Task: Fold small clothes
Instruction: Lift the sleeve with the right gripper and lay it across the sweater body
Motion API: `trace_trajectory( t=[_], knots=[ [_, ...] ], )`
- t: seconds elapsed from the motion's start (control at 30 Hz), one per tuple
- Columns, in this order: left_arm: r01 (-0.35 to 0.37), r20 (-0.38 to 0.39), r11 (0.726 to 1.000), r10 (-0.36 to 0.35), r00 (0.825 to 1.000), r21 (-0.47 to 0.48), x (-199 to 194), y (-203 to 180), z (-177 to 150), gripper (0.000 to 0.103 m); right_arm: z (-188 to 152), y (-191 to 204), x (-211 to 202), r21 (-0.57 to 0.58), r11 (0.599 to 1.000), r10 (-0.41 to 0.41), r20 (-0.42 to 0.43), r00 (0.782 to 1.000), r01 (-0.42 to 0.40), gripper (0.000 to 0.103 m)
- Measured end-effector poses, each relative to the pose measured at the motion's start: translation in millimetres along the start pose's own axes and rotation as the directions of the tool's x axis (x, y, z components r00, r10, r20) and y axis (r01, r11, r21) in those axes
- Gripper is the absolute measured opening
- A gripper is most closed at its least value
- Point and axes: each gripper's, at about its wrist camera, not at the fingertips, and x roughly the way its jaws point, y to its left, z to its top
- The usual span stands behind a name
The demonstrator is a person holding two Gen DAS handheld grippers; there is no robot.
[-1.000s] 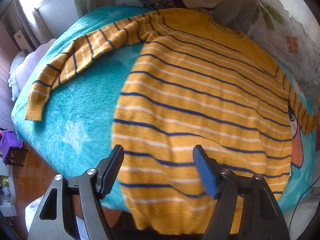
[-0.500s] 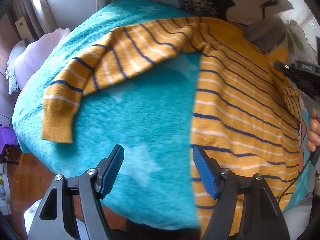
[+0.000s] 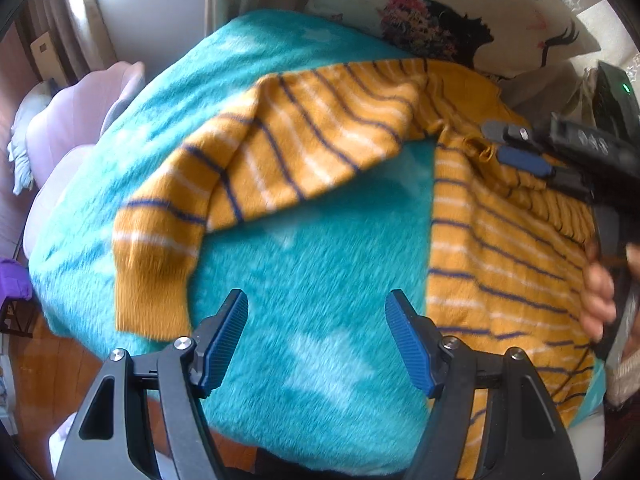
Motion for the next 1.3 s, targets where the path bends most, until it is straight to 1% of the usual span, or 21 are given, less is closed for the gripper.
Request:
trace_trajectory(
  t=[0.1,0.17,0.2,0.23,0.27,0.33,0.4,0.47,0.5,0.57,0.63,0.73,0.83,0.97,1.0,1.03,1.07,1.1,1.13,1.2,1.3],
  knots=[
    [0.035,0.029,0.998,-0.036,0.999,0.059,-1.8,-18.2,17.8,0.070,-8.1,-12.3,-26.1,0.012,0.999,-0.048,0.043,0.998,0.047,0.054],
    [0.066,0.052,0.992,-0.072,0.996,0.104,-1.4,-37.6,35.1,0.070,-12.3,-38.9,-48.2,0.065,0.991,-0.118,0.065,0.991,0.114,0.053],
    [0.092,0.058,0.989,-0.099,0.993,0.120,-0.8,-45.9,44.3,0.070,-14.3,-56.0,-60.1,0.094,0.982,-0.174,0.076,0.982,0.166,0.044],
    [0.113,0.062,0.984,-0.122,0.991,0.134,1.1,-55.6,52.6,0.070,-15.7,-67.8,-66.9,0.114,0.973,-0.212,0.073,0.975,0.203,0.030],
    [0.131,0.068,0.979,-0.143,0.987,0.154,3.1,-67.1,61.0,0.070,-16.8,-79.7,-73.5,0.140,0.963,-0.241,0.068,0.968,0.230,0.025],
    [0.153,0.089,0.966,-0.174,0.981,0.207,12.4,-93.3,79.0,0.070,-17.5,-97.9,-81.3,0.174,0.946,-0.286,0.052,0.957,0.273,0.022],
    [0.129,0.118,0.955,-0.165,0.979,0.266,27.4,-116.9,93.5,0.070,-19.1,-112.1,-78.9,0.174,0.925,-0.345,0.013,0.939,0.338,0.019],
    [0.097,0.115,0.949,-0.136,0.984,0.299,49.7,-133.6,105.8,0.070,-17.8,-120.0,-68.7,0.161,0.917,-0.366,-0.023,0.930,0.364,0.019],
    [0.061,0.100,0.949,-0.096,0.990,0.308,65.9,-138.6,112.2,0.070,-17.1,-120.5,-60.8,0.140,0.916,-0.373,-0.040,0.927,0.375,0.019],
    [0.021,0.070,0.957,-0.043,0.997,0.290,82.6,-138.6,117.8,0.070,-11.9,-116.7,-51.2,0.098,0.912,-0.395,-0.044,0.918,0.398,0.019],
    [0.067,0.056,0.970,-0.082,0.995,0.233,81.1,-128.2,121.8,0.070,1.4,-106.7,-40.9,0.058,0.915,-0.398,-0.028,0.917,0.399,0.021],
    [0.096,0.092,0.978,-0.115,0.989,0.186,63.4,-114.0,120.6,0.070,26.7,-96.2,-22.9,0.012,0.924,-0.382,-0.022,0.924,0.382,0.021],
    [0.118,0.094,0.976,-0.137,0.986,0.182,52.1,-109.0,115.8,0.070,50.7,-86.3,1.5,-0.036,0.931,-0.364,-0.022,0.931,0.363,0.021],
    [0.145,0.091,0.970,-0.165,0.982,0.194,47.4,-110.4,114.5,0.070,75.3,-72.3,32.3,-0.063,0.938,-0.343,-0.032,0.939,0.341,0.021],
    [0.146,0.090,0.972,-0.165,0.982,0.186,49.5,-111.9,117.8,0.070,79.8,-70.5,36.9,-0.065,0.940,-0.338,-0.036,0.940,0.335,0.024],
    [0.145,0.089,0.973,-0.163,0.983,0.179,51.7,-113.2,120.6,0.070,84.7,-67.4,43.1,-0.068,0.942,-0.331,-0.039,0.943,0.328,0.031],
    [0.145,0.089,0.974,-0.162,0.983,0.174,56.4,-116.0,124.7,0.070,87.7,-65.8,48.2,-0.066,0.948,-0.316,-0.053,0.947,0.312,0.035],
    [0.143,0.091,0.975,-0.160,0.983,0.170,61.3,-119.2,129.7,0.070,91.0,-65.1,51.0,-0.061,0.953,-0.300,-0.057,0.952,0.296,0.043],
    [0.139,0.094,0.975,-0.156,0.983,0.171,65.2,-121.9,133.1,0.070,92.3,-63.9,50.8,-0.059,0.954,-0.298,-0.059,0.953,0.295,0.044],
    [0.121,0.081,0.976,-0.138,0.987,0.179,78.1,-128.4,141.8,0.070,91.1,-61.8,46.5,-0.062,0.953,-0.299,-0.063,0.952,0.295,0.044],
    [0.144,0.037,0.972,-0.154,0.987,0.187,94.8,-134.8,147.3,0.070,80.9,-58.6,20.3,-0.055,0.940,-0.336,0.005,0.942,0.336,0.044]
  ],
)
